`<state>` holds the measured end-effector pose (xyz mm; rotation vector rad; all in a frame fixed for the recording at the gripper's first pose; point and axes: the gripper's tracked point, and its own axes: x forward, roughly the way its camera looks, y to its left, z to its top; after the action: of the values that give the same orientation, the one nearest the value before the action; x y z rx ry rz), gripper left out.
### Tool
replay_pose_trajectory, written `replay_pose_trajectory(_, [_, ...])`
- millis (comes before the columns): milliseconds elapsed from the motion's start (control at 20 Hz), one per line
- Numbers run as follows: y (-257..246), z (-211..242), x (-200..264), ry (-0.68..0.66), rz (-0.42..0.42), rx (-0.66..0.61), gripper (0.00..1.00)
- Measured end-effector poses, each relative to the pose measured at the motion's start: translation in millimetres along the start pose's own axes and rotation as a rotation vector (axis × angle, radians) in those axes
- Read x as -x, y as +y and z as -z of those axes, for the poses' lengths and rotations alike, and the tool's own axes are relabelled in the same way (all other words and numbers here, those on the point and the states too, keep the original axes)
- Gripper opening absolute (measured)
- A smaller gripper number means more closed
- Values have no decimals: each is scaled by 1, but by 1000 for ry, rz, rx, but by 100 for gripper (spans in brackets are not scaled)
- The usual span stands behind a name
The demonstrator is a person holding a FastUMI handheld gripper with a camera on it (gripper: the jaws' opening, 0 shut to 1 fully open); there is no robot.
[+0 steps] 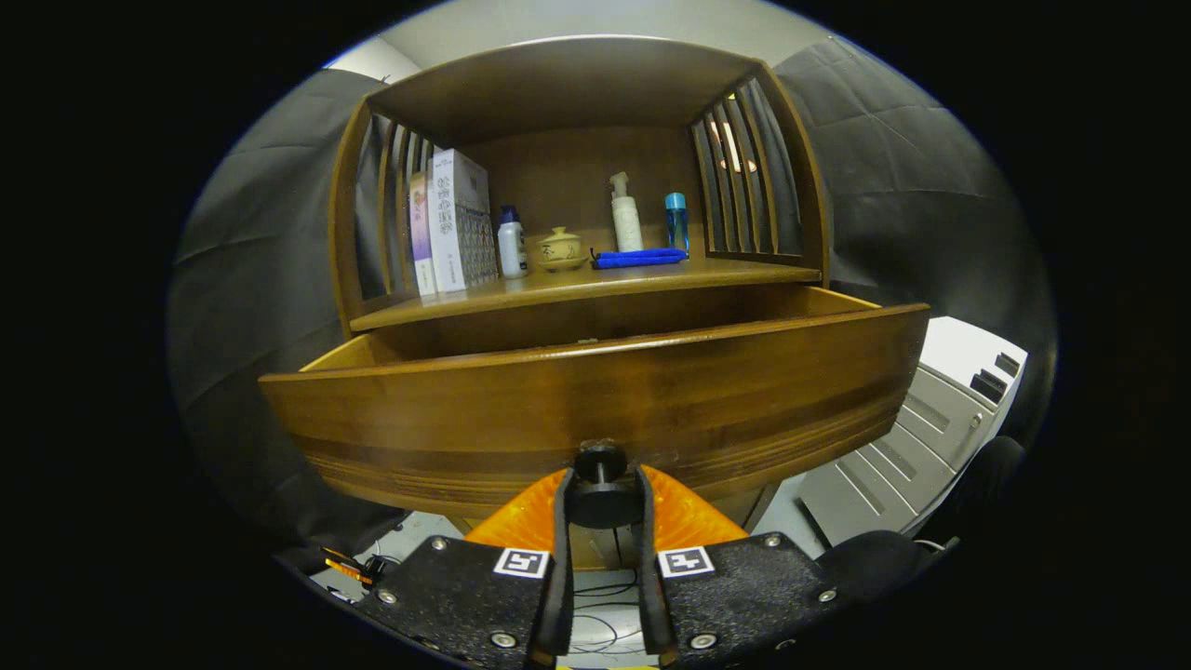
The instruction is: Pull open the drawer, take out the items inside it, and place them on the countertop above the cabinet.
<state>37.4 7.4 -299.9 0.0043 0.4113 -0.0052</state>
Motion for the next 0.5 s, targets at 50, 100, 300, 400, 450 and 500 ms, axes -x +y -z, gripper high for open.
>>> replay_pose_trajectory(50, [-3, 2, 7, 0, 0, 10, 29])
replay_pose_trajectory(100, [-4, 5, 12, 4, -3, 19, 29])
replay_pose_trajectory(300, [-4, 13, 28, 12, -20, 27, 29])
replay_pose_trajectory(400, [-4, 15, 31, 14, -24, 23, 29])
replay_pose_trajectory(450, [-4, 15, 31, 12, -26, 24, 29])
replay_pose_trajectory(500, [-4, 15, 31, 9, -30, 31, 30])
